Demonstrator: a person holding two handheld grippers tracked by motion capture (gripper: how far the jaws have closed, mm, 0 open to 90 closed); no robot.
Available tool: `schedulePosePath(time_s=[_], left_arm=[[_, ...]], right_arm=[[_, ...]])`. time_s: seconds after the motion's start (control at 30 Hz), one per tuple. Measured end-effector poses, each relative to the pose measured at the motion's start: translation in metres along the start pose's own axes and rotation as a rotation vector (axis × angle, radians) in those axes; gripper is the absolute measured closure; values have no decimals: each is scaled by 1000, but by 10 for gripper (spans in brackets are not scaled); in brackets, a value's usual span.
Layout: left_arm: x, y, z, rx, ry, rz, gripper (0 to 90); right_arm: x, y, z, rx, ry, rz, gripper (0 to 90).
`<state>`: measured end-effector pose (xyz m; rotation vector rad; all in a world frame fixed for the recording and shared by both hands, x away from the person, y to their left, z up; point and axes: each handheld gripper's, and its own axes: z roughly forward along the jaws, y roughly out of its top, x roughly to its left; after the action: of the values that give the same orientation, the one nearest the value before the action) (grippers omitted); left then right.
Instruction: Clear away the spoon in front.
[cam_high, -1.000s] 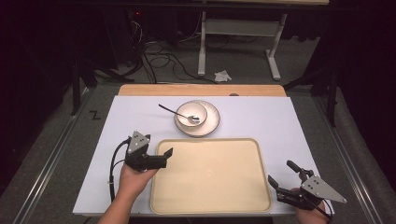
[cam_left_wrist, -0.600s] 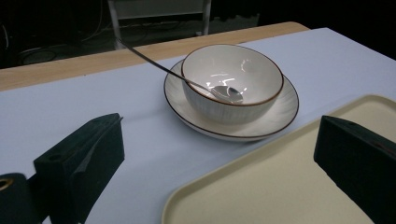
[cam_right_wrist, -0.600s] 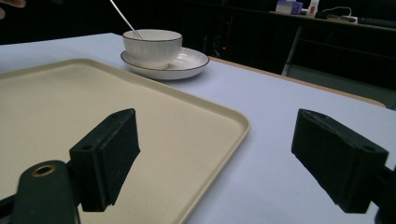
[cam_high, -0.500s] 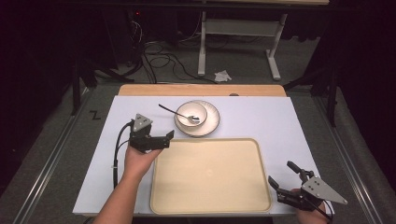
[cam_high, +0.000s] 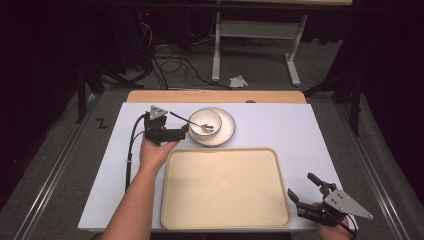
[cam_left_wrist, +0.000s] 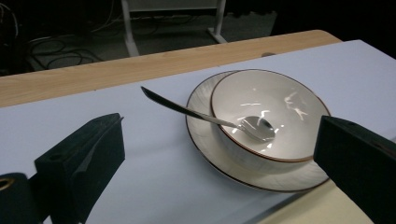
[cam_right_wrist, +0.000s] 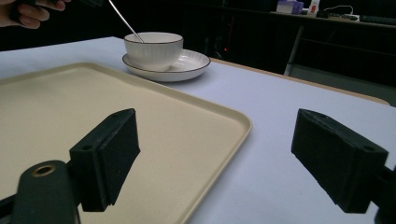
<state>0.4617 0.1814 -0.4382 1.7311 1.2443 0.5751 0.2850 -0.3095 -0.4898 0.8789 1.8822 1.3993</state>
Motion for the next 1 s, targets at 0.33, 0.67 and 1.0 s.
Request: schedulePosePath(time_s=[0.33,0.67,1.0], left_arm=[[23,4,15,15,-1,-122,137],[33,6,17,-2,-62,-233,416],[37,6,17,3,-98,-283,676]], right_arm=[[-1,-1,1,1,-7,9,160],[0,-1,1,7,3,10,161],[1,-1,1,0,2,10,161]])
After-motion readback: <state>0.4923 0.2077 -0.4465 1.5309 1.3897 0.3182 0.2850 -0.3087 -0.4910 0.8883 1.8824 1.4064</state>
